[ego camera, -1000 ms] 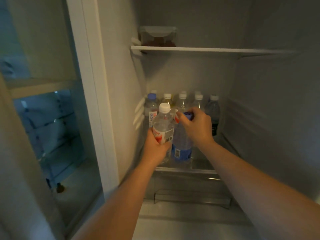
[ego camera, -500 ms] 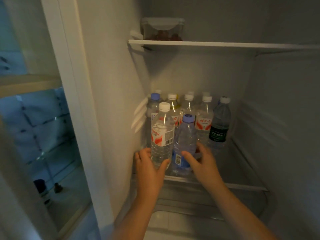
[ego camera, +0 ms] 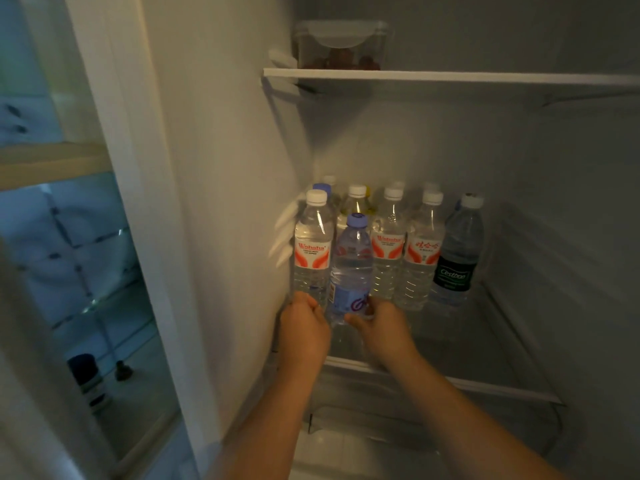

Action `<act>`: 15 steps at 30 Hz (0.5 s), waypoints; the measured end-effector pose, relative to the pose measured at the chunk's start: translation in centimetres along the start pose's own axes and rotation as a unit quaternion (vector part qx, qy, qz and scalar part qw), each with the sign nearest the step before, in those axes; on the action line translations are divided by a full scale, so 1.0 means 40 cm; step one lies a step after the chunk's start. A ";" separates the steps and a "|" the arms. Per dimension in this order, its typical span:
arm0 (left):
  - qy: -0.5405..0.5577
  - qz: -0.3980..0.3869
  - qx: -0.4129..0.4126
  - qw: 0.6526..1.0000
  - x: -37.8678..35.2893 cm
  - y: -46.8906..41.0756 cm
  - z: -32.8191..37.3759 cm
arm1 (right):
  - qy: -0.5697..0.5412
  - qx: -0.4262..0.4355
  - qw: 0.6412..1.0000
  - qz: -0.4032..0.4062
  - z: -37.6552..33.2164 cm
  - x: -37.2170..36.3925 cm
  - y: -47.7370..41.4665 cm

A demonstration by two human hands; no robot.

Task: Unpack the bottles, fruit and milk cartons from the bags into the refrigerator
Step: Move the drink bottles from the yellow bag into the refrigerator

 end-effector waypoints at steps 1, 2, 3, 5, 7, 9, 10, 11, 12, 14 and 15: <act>-0.002 0.004 -0.003 1.000 -0.001 0.000 0.000 | 0.004 0.000 1.000 0.005 0.003 0.000 0.000; -0.004 0.005 -0.006 1.000 -0.002 0.001 0.000 | 0.005 0.000 1.000 0.009 0.005 0.000 0.001; -0.004 0.008 -0.010 1.000 -0.004 0.002 -0.001 | 0.006 0.000 1.000 0.010 0.003 0.001 0.004; 0.006 0.017 -0.015 1.000 -0.004 0.006 -0.002 | 0.008 -0.005 1.000 0.006 -0.001 0.003 0.006; 0.029 0.038 -0.024 0.999 0.005 0.017 0.000 | -0.013 -0.010 1.000 0.004 -0.001 0.010 0.007; 0.055 0.065 -0.061 0.994 0.024 0.042 0.011 | -0.046 0.009 0.999 0.023 -0.003 0.027 0.027; 0.066 0.085 -0.094 0.990 0.036 0.057 0.018 | -0.044 0.039 0.998 0.039 -0.003 0.035 0.044; 0.066 0.109 -0.135 0.983 0.044 0.072 0.022 | -0.022 0.076 0.995 0.056 0.002 0.038 0.066; 0.049 0.132 -0.177 0.974 0.050 0.087 0.024 | 0.016 0.112 0.991 0.076 0.008 0.037 0.094; -0.014 0.153 -0.227 0.962 0.048 0.107 0.021 | 0.111 0.171 0.971 0.127 0.020 0.033 0.156; -0.047 0.147 -0.233 0.960 0.044 0.113 0.018 | 0.160 0.192 0.956 0.157 0.024 0.033 0.185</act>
Point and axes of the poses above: each hand's wrist, its own y-axis away from the middle knuckle, its own x-axis out of the back of the hand, z = x × y, the point moved 4 cm from there along -y, towards the middle knuckle, and after that the axes turned 10 degrees about -y, right-handed, at the moved point
